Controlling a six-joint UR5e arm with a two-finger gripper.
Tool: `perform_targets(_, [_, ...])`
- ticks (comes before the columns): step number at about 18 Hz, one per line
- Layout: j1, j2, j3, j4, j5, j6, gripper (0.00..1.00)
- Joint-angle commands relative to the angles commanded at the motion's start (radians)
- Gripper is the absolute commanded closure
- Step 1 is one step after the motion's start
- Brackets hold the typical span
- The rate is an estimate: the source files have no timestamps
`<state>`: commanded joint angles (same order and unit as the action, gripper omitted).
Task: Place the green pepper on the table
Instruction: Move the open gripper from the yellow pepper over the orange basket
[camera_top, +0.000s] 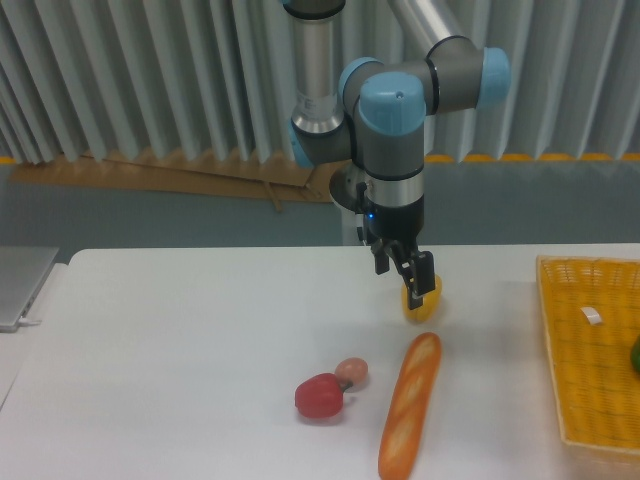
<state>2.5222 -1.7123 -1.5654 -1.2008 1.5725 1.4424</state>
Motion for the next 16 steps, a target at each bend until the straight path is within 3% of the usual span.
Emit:
perform_targets(9, [0.083,-0.012,0.015,-0.002,-0.008,0.101,0.0])
perform_targets(16, [0.197,-0.036,0.019,-0.032,-0.127,0.089,0.0])
